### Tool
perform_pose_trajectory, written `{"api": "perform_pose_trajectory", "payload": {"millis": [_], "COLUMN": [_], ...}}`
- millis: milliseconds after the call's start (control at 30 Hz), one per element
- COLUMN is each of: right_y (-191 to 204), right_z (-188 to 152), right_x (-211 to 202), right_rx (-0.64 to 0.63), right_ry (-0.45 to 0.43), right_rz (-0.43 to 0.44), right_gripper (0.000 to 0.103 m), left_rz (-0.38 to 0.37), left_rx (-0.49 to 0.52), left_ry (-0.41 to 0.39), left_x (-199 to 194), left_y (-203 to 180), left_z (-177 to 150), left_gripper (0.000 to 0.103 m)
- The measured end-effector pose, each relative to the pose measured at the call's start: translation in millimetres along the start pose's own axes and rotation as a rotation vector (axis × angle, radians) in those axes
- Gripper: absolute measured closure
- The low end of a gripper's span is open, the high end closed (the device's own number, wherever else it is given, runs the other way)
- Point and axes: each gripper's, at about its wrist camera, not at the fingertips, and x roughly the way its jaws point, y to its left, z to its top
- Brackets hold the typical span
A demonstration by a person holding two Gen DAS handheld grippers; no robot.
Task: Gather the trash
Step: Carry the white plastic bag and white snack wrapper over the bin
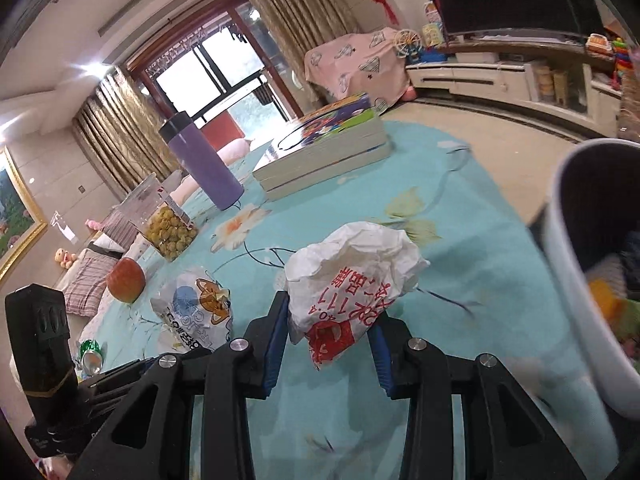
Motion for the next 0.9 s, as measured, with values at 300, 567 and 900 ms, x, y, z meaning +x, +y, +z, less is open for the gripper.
{"api": "perform_pose_trajectory", "payload": {"millis": [300,567,900], "right_y": [-17,-31,-47], "right_z": [-11,-12,-10], "right_x": [-39,-76,-106], "right_rx": [0.008,0.031,0.048], "right_ry": [-0.038,-0.084,-0.129], "right_rz": [-0.04,-0.055,-0.081], "right_gripper": [0.065,0.065,0.065], "left_rz": [-0.063,-0.135,-0.157], "left_rx": [0.081,0.115,0.191], "left_ry": [0.039,0.076,0.044], "left_x": [0,4,4], "left_y": [-47,-75,-107], "left_z": [-21,-25,-11], "left_gripper": [0.077,0.077,0.077]}}
